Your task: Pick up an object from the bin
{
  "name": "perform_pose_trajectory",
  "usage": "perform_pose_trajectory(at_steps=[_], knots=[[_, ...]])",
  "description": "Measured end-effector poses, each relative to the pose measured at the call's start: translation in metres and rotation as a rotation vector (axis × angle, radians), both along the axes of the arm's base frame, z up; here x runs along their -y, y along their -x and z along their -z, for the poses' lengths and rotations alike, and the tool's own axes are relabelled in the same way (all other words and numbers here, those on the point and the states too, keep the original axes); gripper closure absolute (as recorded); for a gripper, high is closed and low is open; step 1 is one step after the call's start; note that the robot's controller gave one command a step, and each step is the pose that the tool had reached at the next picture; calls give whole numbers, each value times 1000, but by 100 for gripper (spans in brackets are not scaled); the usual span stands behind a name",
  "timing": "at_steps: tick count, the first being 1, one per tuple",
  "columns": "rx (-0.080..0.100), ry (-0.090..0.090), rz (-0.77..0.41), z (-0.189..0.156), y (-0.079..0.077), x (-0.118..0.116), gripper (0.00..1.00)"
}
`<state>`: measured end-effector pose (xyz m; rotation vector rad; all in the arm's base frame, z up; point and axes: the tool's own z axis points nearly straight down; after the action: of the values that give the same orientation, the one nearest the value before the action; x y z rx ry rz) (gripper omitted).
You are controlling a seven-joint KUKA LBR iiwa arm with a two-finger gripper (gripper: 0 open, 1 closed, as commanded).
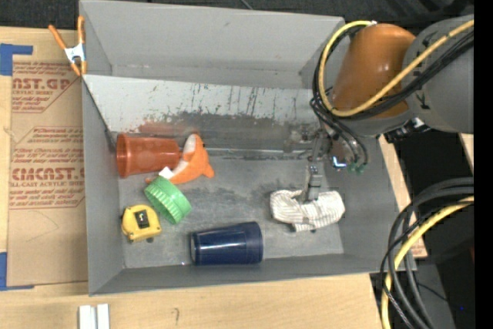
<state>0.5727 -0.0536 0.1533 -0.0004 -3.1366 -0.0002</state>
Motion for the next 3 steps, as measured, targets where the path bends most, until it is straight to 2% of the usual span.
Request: perform_pose_trajectory(at_steps=[1,2,3], knots=[[7,1,-1,-5,-1,0,0],[10,0,29,11,23,10,0],[7,0,33,83,27,32,100]])
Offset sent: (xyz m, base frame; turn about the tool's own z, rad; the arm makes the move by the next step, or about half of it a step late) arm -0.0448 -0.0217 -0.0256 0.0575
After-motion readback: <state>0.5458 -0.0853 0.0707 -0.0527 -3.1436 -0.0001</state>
